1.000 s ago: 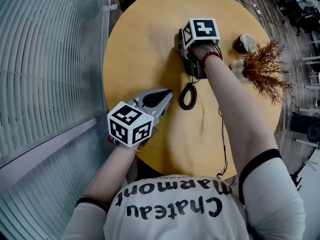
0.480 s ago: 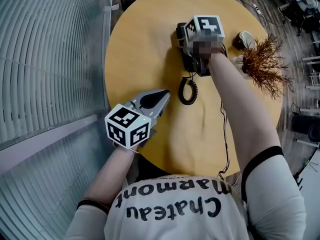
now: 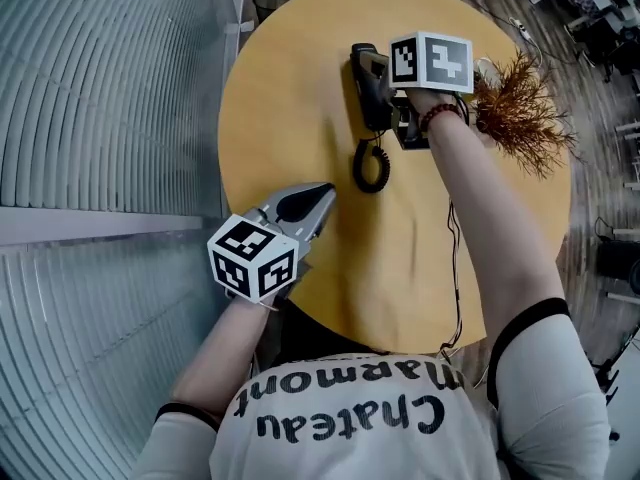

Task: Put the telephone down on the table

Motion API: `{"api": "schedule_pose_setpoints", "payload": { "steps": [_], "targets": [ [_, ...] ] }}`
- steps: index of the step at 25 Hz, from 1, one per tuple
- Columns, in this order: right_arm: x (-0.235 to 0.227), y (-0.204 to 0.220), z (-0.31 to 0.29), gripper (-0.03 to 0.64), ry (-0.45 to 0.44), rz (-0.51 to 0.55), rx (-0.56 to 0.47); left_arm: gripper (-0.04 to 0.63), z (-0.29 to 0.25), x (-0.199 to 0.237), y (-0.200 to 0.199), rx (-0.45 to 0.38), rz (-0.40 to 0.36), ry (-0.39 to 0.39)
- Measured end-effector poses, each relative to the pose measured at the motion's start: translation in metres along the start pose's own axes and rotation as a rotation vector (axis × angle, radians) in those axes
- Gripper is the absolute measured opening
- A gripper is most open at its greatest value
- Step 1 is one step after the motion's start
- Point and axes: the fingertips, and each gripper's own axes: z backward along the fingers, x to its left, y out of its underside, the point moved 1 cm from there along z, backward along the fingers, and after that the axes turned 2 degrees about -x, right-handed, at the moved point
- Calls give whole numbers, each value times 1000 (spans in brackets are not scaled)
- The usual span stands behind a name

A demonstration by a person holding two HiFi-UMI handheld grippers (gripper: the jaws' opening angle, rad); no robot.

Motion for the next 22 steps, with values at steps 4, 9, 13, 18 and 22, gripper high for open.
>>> {"api": "schedule_pose_setpoints", "payload": {
  "steps": [4,9,13,18,22],
  "targets": [
    [13,0,62,146,-85,20,-151,6,4,-42,2,-11,-39,-7],
    [19,23,165,38,-179,55,-267,6,5,-106,1,-41,-102,-32],
    [18,68,256,18,-295,41,-308,6,3,-176,3,-92,-111,-10],
    [10,129,348,17,-391,-2,-346,6,-4,-273,18,-78,-199,118],
    [8,160,412,17,-389,22,-382,6,4,-338,27,-100,-220,164]
  ]
}}
